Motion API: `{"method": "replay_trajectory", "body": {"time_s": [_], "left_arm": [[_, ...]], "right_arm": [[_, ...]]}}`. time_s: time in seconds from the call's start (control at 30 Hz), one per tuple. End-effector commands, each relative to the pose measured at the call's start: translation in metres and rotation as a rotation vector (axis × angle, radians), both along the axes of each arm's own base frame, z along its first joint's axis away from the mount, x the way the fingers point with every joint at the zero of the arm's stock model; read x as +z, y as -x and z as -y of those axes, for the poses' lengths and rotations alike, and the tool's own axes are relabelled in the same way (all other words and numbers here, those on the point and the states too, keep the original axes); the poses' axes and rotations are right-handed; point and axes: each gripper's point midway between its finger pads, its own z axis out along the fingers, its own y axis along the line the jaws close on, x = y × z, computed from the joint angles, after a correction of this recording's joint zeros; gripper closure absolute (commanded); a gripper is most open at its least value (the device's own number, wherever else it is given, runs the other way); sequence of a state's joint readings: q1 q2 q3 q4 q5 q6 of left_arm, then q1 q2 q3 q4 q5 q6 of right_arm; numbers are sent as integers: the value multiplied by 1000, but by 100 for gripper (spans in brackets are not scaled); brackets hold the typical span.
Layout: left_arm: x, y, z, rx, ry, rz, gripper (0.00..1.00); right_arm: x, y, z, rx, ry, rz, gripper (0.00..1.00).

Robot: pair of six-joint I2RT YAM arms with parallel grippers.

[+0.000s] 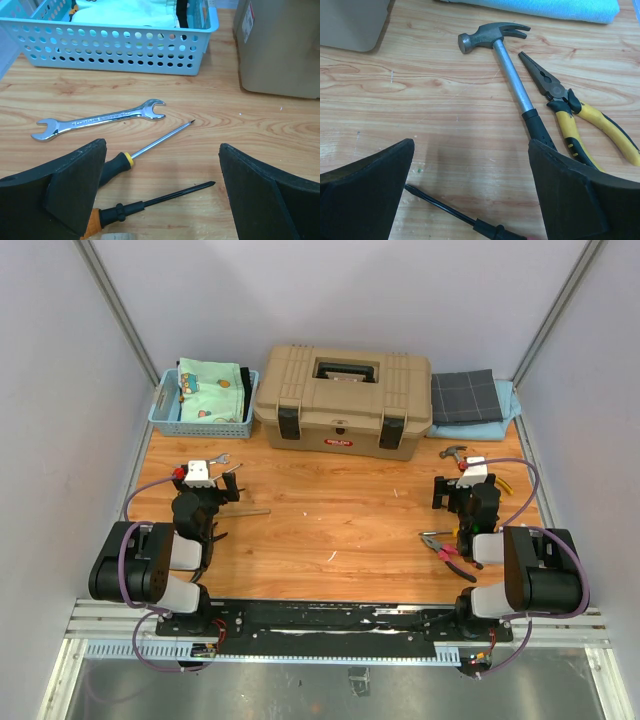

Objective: Pack the tool kit
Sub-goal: Move the toolbox to the center of the board.

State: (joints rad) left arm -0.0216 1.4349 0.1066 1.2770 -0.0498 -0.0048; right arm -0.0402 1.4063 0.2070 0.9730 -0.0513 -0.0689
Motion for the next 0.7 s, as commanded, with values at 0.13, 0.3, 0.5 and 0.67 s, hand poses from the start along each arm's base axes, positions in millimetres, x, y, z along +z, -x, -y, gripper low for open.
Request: {"method": "replay_trajectory", "body": {"time_s": [0.13, 0.3, 0.5, 0.67], "left_arm": [[15, -5, 0, -4, -1, 46, 1], [15, -5, 0, -4, -2, 48, 1], [30, -15, 8, -50, -15, 1, 1], [107, -25, 27, -153, 14, 100, 1]], "right_arm": [[18, -11, -1, 3, 16, 53, 2], [18, -11, -1, 3, 16, 53, 2], [33, -13, 2, -16, 18, 89, 2], [86, -21, -4, 4, -12, 46, 2]]}}
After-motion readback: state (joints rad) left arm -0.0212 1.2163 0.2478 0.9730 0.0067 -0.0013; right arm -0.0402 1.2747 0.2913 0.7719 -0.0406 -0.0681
